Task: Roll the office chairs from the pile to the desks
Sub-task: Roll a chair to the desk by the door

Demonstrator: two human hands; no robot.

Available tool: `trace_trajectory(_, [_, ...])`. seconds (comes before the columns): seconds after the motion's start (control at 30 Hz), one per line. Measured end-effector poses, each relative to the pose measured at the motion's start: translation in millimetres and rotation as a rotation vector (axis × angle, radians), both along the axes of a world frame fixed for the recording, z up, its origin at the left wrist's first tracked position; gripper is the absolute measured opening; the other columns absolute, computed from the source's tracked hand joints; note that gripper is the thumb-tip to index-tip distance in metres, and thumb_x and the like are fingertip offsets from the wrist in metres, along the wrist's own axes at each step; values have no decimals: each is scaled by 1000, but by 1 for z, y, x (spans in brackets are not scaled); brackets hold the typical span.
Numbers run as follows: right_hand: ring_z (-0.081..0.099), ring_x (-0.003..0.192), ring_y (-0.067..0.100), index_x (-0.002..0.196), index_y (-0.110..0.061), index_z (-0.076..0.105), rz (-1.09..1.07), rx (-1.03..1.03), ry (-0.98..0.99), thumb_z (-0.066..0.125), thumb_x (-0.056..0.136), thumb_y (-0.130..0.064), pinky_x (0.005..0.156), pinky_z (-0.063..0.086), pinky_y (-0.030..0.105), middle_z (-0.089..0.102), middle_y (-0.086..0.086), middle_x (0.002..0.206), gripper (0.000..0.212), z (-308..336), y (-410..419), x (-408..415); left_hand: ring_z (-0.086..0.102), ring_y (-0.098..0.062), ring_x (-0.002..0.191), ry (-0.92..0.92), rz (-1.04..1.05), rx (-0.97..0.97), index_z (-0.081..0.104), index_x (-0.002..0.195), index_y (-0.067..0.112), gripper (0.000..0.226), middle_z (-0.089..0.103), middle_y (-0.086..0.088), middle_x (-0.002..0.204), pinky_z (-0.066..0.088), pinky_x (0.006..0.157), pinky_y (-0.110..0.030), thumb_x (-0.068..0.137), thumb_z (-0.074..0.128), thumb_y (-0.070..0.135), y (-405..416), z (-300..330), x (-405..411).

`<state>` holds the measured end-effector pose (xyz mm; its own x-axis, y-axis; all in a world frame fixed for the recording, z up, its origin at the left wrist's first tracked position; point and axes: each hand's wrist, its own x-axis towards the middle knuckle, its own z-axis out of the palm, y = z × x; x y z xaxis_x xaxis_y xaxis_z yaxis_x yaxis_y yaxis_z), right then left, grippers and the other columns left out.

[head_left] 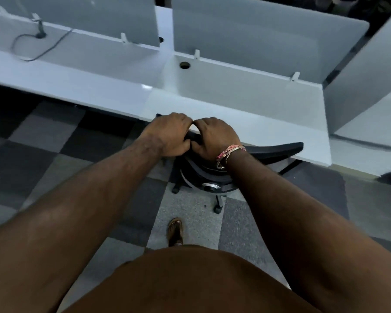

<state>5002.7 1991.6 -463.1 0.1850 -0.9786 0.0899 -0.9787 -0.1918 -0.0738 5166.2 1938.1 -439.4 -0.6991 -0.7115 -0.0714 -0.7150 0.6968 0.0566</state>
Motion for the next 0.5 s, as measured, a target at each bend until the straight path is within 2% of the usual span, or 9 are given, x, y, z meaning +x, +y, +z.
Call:
trace_trajectory(0.2, [58,104,34,118,-6,57,194,18,-48,57,86,-37,80,45,38,65,14,111,45,6,-27,93,64,-28,103,68,251,-19,60,117,18,40,65,-4,114,57,81,-43,87,63,45,15,5,96])
trace_trajectory(0.37, [55,118,31,132,-6,52,347,51,-7,52,90,-40,99,45,40,61,13,126,54,2,-47,186,65,-25,99,36,402,-27,62,118,18,42,66,-4,111,57,79,-42,90,60,50,16,1,185])
trace_trajectory(0.5, [55,120,29,134,-7,52,466,49,47,50,91,-42,102,44,38,61,12,129,55,-1,-81,284,65,-25,103,34,528,-11,61,125,18,47,67,-4,114,58,85,-44,92,60,52,0,-6,279])
